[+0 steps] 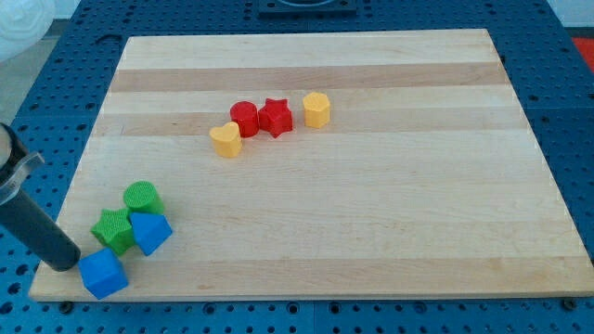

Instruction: Push the green star along with the green circle and the blue triangle slightly up

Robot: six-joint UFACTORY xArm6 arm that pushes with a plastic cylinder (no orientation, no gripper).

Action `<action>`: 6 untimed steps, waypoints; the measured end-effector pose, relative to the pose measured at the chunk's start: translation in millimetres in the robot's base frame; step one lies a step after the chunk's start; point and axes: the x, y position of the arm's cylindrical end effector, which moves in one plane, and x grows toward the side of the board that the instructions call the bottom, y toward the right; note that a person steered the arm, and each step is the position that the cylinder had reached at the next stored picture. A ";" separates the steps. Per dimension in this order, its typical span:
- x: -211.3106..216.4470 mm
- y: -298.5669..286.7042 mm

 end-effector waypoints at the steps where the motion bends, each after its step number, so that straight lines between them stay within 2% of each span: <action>1: -2.4 9.6; 6: -20.9 22.2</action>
